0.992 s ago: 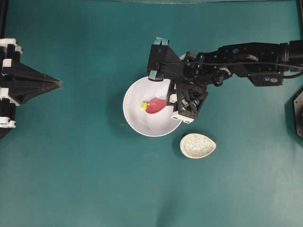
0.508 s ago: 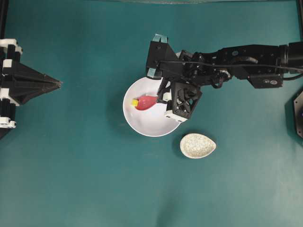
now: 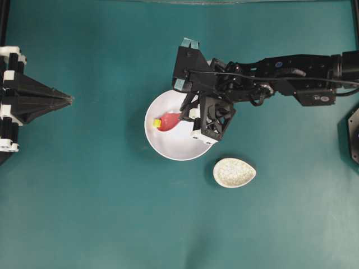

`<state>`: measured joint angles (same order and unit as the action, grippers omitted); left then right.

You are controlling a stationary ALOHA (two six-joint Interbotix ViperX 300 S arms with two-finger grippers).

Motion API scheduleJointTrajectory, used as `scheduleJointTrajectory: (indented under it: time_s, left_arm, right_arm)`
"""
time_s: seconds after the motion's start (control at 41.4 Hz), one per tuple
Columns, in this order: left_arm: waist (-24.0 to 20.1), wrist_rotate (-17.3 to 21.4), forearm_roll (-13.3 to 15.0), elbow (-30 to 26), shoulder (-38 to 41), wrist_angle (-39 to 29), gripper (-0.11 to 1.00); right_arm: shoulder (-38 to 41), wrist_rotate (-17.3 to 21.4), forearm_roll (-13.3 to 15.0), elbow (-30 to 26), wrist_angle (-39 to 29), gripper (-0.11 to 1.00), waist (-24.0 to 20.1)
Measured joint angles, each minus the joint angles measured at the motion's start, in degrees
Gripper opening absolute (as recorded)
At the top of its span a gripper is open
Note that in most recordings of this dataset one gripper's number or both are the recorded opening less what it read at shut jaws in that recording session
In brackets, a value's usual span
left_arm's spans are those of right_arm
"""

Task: Scoop the yellow hexagonal prism block from the bowl with a spoon using the right arm.
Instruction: 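Lower the spoon bowl into the white bowl beside the yellow block, then slide the spoon under the yellow block and tilt it up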

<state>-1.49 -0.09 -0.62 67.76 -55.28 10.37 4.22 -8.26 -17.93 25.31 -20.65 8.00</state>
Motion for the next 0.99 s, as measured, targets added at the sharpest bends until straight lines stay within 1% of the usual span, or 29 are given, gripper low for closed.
scheduleJointTrajectory:
  time_s: [0.556,0.992]
  left_arm:
    - [0.1,0.0,0.0,0.0,0.0,-0.3,0.0]
    - [0.1,0.1,0.1,0.0,0.0,-0.4,0.0]
  right_arm:
    - [-2.7,0.2,-1.8,3.9,5.8,0.25,0.0]
    - [-2.8,0.2,-1.9,4.7,8.5,0.25,-0.4]
